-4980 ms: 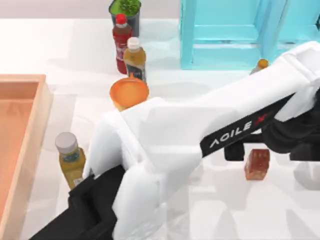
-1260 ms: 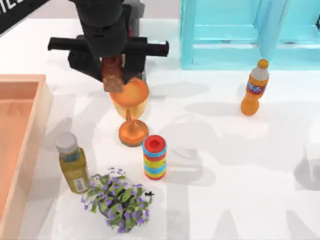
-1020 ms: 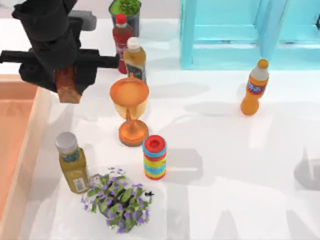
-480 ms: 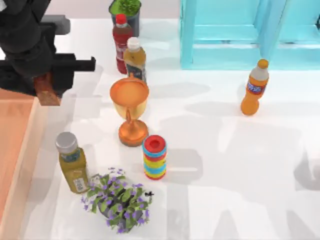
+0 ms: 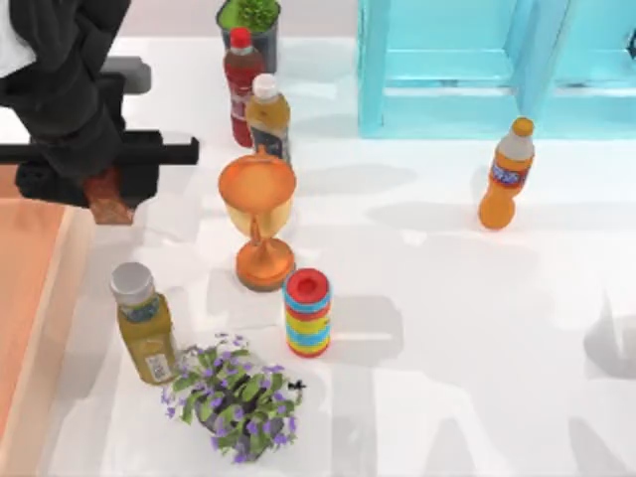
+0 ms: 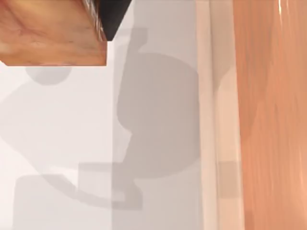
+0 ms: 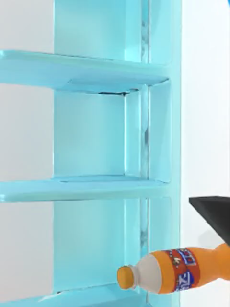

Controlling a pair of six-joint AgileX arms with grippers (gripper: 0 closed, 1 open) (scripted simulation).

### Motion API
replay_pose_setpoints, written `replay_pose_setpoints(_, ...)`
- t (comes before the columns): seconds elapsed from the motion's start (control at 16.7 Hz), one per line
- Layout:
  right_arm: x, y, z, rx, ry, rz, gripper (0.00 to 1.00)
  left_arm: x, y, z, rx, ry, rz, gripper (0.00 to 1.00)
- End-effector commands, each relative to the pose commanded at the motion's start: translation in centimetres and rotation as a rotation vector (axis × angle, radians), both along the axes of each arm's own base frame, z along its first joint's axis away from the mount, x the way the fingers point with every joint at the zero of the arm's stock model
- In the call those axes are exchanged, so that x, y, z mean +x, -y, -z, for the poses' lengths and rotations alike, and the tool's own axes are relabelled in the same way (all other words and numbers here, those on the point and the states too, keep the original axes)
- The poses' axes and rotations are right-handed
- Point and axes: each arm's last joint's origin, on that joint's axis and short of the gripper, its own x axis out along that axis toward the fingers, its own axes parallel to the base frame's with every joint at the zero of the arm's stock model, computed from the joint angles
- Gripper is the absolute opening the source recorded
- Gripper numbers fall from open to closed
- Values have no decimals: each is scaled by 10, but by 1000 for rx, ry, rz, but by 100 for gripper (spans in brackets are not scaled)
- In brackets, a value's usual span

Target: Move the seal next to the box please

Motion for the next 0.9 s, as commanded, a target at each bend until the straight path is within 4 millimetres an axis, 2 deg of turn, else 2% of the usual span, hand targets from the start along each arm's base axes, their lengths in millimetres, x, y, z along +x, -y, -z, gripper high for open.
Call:
replay_pose_setpoints(0.18,0,0,0,0,0,0,100,2,-1,22,1,-8,-2,0)
replay_pose_setpoints(0.42,0,0,0,0,0,0,100,2,-1,26,2,-13,-2,0)
replay_pose_setpoints(0.9,0,0,0,0,0,0,100,2,-1,26,2,-13,-2,60)
